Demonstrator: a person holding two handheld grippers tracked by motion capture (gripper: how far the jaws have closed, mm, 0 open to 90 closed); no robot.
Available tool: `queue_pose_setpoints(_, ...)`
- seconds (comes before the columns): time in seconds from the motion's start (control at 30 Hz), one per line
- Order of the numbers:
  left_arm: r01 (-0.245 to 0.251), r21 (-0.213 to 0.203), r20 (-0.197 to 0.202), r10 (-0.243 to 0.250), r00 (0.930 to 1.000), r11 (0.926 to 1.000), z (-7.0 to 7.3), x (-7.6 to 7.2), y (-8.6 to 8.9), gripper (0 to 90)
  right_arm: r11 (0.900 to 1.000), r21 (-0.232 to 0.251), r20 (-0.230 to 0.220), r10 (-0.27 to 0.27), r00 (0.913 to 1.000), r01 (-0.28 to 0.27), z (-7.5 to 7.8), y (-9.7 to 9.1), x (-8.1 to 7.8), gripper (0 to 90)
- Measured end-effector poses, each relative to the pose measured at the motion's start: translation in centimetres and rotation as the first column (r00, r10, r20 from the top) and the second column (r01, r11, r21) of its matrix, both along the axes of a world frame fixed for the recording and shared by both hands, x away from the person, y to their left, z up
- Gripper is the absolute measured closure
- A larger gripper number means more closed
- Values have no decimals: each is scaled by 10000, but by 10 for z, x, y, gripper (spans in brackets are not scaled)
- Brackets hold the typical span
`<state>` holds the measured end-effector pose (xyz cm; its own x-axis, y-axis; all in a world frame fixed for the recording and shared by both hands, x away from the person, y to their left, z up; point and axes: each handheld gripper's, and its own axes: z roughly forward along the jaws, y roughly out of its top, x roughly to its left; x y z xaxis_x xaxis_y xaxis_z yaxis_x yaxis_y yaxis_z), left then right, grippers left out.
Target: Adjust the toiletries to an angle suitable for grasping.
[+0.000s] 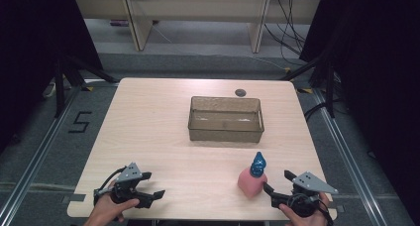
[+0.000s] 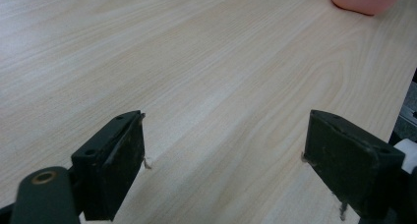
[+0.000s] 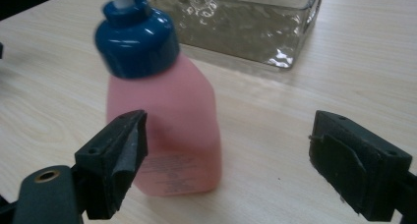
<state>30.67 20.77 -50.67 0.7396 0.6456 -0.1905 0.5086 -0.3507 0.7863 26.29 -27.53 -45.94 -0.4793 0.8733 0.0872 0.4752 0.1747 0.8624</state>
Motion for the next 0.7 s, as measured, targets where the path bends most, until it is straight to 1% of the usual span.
queue_pose_setpoints(0.03,-27,-29,24,27,10000,10000,0,0,0,149,9999,93,-41,37,10000,-36,1,2,-1,156)
queue_pose_setpoints(0.07,-2,7,-16,2,10000,10000,0,0,0,149,9996,298,-268,38,9996,-30,2,4,-4,157)
queue_pose_setpoints(0.1,-9,-41,13,9,10000,10000,0,0,0,149,9997,198,98,159,9998,-161,2,4,-3,157)
queue_pose_setpoints(0.13,-9,-41,13,9,10000,10000,0,0,0,149,9997,198,98,159,9998,-161,2,4,-3,157)
queue_pose_setpoints(0.17,-24,-79,34,24,10000,10000,-1,0,0,149,9993,192,322,327,9989,-333,3,5,-3,157)
queue_pose_setpoints(0.27,-25,-72,36,25,10000,10000,-1,0,0,149,9987,298,329,400,9987,-410,6,8,-5,159)
queue_pose_setpoints(0.3,-34,-60,21,34,10000,10000,-1,0,0,149,9969,645,390,427,9983,-452,8,11,-6,162)
queue_pose_setpoints(0.33,-34,-60,21,34,10000,10000,-1,0,0,149,9969,645,390,427,9983,-452,8,11,-6,162)
queue_pose_setpoints(0.37,-39,-50,5,39,10000,10000,-1,0,0,149,9965,601,470,554,9974,-582,10,12,-7,171)
queue_pose_setpoints(0.4,-129,-143,7,129,9999,9998,-1,0,-1,149,9957,517,631,734,9953,-767,11,12,-6,181)
queue_pose_setpoints(0.43,-132,-36,-18,131,9999,9999,-1,1,0,149,9963,444,800,706,9943,-743,12,12,-6,185)
queue_pose_setpoints(0.53,-124,-12,-22,124,9999,9999,-1,1,0,149,9954,430,721,824,9940,-856,15,14,-7,188)
queue_pose_setpoints(0.57,-118,-22,-19,118,9999,9999,-1,1,0,149,9953,348,856,869,9925,-901,17,16,-6,196)
queue_pose_setpoints(0.6,-118,-22,-19,118,9999,9999,-1,1,0,149,9953,348,856,869,9925,-901,17,16,-6,196)
queue_pose_setpoints(0.63,-115,-4,-24,115,9999,9999,-1,1,0,149,9945,380,958,933,9910,-974,17,19,-5,197)
queue_pose_setpoints(0.7,-114,-10,-31,114,9999,9999,-1,0,0,149,9932,200,857,1130,9899,-1151,18,21,-4,190)
